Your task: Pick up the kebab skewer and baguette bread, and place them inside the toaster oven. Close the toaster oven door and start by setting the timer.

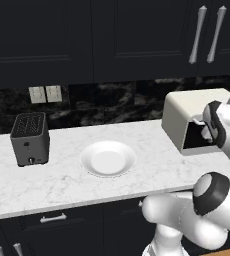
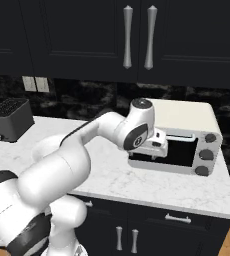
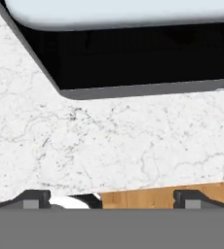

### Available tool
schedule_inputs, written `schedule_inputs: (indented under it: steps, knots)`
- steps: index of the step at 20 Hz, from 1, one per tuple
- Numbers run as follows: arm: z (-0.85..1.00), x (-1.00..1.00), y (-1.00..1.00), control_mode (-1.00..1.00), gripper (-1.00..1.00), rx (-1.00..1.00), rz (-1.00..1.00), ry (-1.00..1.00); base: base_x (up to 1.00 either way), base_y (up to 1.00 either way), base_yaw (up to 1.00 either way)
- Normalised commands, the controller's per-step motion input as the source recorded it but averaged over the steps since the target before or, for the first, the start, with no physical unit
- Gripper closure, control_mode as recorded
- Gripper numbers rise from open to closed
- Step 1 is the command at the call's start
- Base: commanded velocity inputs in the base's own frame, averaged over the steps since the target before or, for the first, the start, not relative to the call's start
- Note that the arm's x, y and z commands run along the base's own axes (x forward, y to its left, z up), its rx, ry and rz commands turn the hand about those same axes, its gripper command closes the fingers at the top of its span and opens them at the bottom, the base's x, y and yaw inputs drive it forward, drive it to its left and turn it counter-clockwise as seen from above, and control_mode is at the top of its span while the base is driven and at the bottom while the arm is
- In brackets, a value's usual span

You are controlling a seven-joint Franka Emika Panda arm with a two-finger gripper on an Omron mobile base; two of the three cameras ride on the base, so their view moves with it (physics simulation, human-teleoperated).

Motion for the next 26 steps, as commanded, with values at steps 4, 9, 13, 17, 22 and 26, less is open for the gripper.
schedule_inputs:
  steps: [4,9,13,17,22,26]
  knots:
    - [0.00,-0.84,-0.08,-1.00,-1.00,-0.06,0.00,0.02,0.00,0.00,0.00]
    - [0.00,-0.69,-0.13,-1.00,-1.00,-0.01,0.03,0.00,0.00,0.00,0.00]
    - [0.00,-0.49,-0.26,-1.00,-1.00,0.00,0.12,0.00,0.00,0.00,0.00]
    - [0.00,-0.54,-0.30,-1.00,-1.00,-0.05,0.18,0.00,0.00,0.00,0.00]
    - [0.00,-0.38,-0.46,-1.00,-1.00,-0.01,0.19,0.00,0.00,0.00,0.00]
    - [0.00,-0.03,-0.36,-1.00,-1.00,0.00,0.11,-0.03,0.00,0.00,0.00]
